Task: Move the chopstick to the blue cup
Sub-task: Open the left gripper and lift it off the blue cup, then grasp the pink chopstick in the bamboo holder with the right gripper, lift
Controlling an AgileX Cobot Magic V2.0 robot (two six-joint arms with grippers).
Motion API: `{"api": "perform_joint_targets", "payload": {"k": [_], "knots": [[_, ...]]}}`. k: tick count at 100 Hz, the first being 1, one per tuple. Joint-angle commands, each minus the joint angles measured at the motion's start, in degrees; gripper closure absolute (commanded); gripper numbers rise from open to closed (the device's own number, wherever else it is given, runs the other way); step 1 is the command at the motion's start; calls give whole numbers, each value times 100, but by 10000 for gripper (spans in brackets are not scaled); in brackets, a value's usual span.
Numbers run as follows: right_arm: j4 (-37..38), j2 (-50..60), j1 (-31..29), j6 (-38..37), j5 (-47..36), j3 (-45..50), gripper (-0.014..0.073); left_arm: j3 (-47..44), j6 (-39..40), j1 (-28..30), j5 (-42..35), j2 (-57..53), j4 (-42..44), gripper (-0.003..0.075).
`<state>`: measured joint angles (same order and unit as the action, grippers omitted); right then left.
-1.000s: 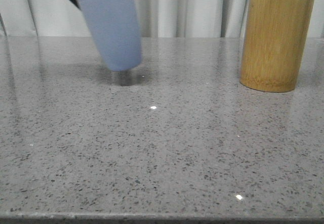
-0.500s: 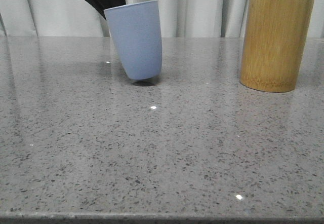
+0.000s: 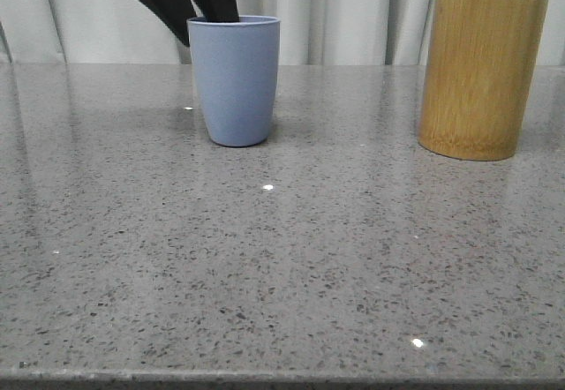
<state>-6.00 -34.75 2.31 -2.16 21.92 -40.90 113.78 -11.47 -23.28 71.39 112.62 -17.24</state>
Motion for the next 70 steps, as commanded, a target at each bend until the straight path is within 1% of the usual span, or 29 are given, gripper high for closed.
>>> {"api": "perform_joint_targets", "payload": {"k": [1,6,13,28,35,44,52,59,70], "knots": [[2,-51,-30,108,-471,-204,610,404,10,-48,74,-446,-151,346],[2,-51,-30,181,-466,-204,556,550,10,-37,48,-528,-141,346],[2,-51,-30,290,-466,-204,459,693,10,-37,-48,-684,-86,346],[2,-51,-24,442,-410,-204,239,718,10,-37,-593,-1151,58,346],[2,-51,65,442,-308,-204,172,718,10,-37,-684,-1341,98,349],[2,-108,296,442,-123,-204,168,718,10,-37,-677,-1519,98,351],[54,-180,597,561,-183,-204,168,718,10,-37,-650,-1627,98,351],[66,-242,893,896,-315,-204,168,718,10,-37,-650,-1688,98,351],[66,-393,1332,1617,-564,-204,168,718,10,-37,-650,-1735,98,351]]}}
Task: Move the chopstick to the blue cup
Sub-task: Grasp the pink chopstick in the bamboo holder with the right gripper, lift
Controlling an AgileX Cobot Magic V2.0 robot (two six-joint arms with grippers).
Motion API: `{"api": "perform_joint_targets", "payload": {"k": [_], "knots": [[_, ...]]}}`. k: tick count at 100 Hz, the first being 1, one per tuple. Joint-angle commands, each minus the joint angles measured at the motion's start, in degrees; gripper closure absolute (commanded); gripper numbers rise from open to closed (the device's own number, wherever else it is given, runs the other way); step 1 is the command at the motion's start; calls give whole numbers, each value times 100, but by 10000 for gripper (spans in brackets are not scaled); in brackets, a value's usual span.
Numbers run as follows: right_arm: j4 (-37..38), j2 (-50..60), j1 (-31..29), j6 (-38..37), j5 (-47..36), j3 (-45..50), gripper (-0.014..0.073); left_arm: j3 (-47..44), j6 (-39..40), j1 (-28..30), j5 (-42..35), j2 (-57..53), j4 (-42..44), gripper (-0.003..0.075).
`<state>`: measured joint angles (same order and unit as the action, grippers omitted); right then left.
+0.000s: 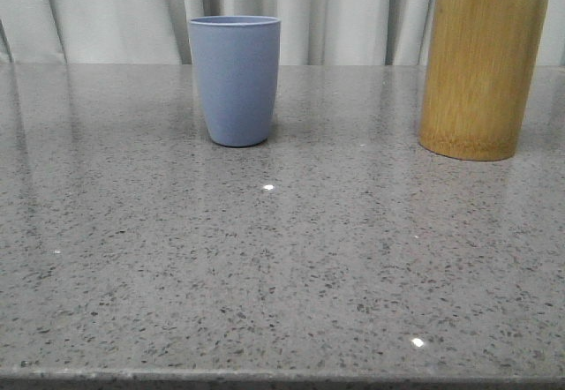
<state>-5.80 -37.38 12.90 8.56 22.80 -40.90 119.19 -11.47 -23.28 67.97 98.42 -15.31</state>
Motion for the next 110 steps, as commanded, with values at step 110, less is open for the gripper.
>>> {"api": "perform_joint_targets", "payload": {"k": [110], "knots": [[46,-2358,1126,719,-2918,-316,209,177,10,-37,-300,-328,-96,351]]}}
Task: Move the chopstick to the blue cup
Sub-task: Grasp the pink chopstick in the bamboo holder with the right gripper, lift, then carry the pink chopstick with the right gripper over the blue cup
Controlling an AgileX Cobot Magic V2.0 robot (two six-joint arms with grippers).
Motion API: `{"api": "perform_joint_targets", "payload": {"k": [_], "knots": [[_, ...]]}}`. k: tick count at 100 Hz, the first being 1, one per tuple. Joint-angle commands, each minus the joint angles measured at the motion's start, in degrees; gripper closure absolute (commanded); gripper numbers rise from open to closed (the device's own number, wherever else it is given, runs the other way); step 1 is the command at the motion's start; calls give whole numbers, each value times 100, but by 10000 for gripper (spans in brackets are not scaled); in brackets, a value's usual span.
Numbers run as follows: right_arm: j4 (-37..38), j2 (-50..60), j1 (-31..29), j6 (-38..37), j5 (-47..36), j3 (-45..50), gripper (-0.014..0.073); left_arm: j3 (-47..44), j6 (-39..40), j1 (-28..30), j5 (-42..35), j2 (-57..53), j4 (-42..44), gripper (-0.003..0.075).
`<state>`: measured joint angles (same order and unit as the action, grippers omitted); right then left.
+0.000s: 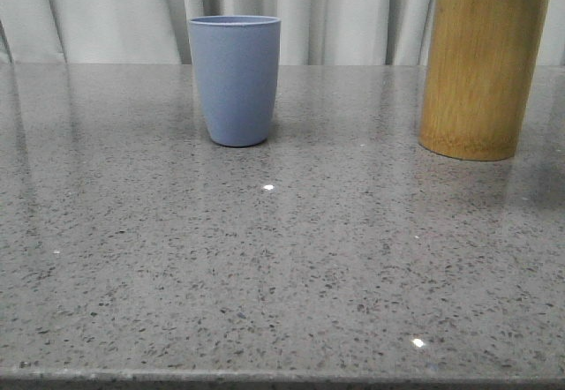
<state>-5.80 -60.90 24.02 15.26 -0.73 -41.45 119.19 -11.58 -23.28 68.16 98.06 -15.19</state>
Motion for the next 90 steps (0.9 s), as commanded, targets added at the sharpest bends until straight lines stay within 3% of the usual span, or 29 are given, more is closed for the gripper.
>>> {"api": "perform_joint_targets", "payload": {"k": [1,15,41,73,90], "knots": [[46,-7,14,50,-564,-274,213,177,20,-37,-319,-293,-108,351],[46,-151,9,50,-564,-391,342,177,20,-37,-319,-293,-108,351],[46,-201,9,50,-590,-432,671,177,20,-37,-319,-293,-108,351],[46,-201,9,50,-541,-659,662,177,20,-37,-319,-293,-108,351],[46,-124,9,50,11,-1108,662,177,20,-37,-319,-293,-108,351]]}}
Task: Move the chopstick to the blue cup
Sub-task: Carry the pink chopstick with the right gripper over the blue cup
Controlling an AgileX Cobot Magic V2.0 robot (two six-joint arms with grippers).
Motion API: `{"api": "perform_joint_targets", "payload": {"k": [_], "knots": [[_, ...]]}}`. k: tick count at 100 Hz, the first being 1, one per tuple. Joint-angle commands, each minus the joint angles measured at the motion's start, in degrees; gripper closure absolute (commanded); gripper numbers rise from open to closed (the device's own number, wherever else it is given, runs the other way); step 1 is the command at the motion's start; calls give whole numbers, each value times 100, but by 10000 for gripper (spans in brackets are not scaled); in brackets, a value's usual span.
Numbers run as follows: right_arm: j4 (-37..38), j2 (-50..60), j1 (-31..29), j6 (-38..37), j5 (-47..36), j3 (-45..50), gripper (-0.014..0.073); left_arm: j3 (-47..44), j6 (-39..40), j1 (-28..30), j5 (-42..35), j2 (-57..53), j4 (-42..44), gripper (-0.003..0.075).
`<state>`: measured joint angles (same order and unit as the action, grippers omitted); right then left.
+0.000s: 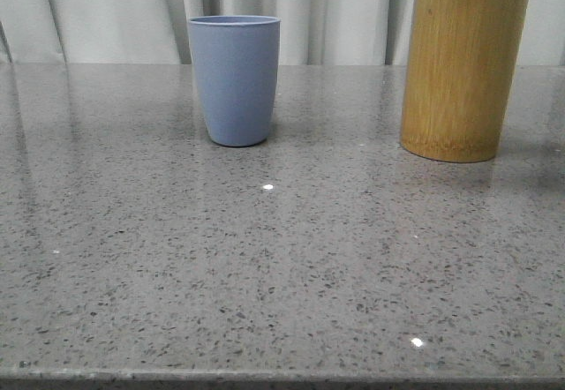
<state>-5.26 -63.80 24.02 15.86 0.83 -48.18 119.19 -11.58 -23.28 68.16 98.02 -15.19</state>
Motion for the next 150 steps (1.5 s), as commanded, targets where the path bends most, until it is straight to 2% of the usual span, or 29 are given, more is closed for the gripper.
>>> {"api": "perform_joint_targets", "payload": {"k": [1,31,94,134,150], "knots": [[-9,179,9,-10,-83,-458,662,177,20,-37,-319,-289,-108,351],[-9,254,9,-10,1219,-1503,662,177,20,-37,-329,-289,-108,351],[-131,237,9,-16,2939,-3492,662,177,31,-37,-348,-289,-81,351],[-1021,-202,34,50,2877,-3538,662,177,31,-37,-361,-579,495,351],[-1119,-527,414,127,2506,-3538,662,177,43,-37,-314,-791,759,351]]}}
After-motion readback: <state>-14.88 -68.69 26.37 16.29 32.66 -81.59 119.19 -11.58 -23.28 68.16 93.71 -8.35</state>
